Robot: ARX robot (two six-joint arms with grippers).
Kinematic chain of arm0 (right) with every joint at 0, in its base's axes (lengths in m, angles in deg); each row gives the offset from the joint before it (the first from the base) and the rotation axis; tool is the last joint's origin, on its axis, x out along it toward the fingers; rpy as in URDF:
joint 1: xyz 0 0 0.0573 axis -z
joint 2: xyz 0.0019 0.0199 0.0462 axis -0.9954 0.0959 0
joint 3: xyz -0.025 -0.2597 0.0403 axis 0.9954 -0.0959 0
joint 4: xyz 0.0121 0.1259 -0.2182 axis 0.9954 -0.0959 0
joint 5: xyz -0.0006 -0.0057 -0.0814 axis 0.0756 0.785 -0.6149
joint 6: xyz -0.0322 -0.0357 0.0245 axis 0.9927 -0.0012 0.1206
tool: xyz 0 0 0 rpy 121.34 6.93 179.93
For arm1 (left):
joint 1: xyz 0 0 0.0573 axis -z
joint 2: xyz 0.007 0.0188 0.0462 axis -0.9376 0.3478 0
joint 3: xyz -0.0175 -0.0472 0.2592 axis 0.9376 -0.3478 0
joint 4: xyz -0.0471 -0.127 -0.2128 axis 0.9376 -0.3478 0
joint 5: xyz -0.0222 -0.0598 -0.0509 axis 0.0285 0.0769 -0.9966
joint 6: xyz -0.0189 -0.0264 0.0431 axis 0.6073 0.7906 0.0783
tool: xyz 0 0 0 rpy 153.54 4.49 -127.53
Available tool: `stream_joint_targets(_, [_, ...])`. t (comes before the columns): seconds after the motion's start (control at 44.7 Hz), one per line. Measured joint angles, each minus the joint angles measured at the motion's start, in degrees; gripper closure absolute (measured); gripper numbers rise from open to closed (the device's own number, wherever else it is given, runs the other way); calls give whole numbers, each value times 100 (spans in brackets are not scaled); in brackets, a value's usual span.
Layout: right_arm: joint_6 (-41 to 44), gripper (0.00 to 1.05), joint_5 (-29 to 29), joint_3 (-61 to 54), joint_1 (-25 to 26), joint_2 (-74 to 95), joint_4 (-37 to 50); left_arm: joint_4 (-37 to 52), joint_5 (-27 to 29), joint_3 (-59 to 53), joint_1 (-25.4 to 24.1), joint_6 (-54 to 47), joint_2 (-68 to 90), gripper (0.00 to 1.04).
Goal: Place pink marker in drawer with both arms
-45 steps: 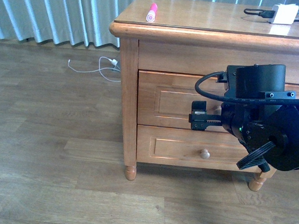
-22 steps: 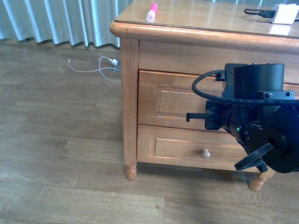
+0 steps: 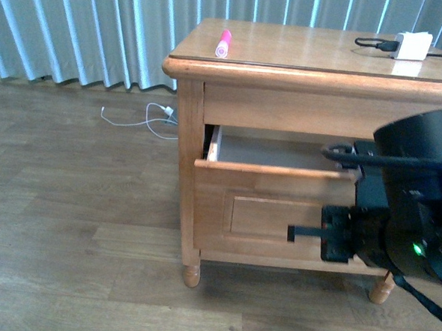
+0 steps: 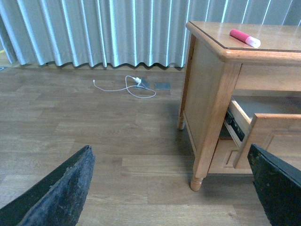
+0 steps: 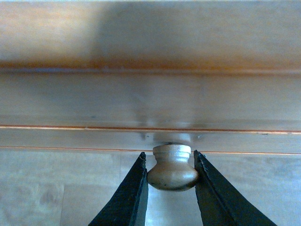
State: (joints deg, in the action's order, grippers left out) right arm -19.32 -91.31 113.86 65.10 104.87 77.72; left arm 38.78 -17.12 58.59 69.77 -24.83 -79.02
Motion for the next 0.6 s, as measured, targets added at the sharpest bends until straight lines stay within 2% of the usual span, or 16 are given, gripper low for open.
stream_joint_targets(0.157, [35, 81, 297, -955, -199, -787, -63, 0, 0, 0, -2, 0, 0, 6])
stream_joint_targets(0.381, [-92, 41, 424, -1969, -485, -2258, -11, 0, 0, 0, 0, 0, 0, 6])
stream_joint_targets(0.537, [-374, 7, 461, -2468, -444, -3860, -776, 0, 0, 0, 0, 0, 0, 6])
stream_joint_targets(0.604, [-444, 9, 529, -2557, -426, -4627, -1209, 0, 0, 0, -2, 0, 0, 6])
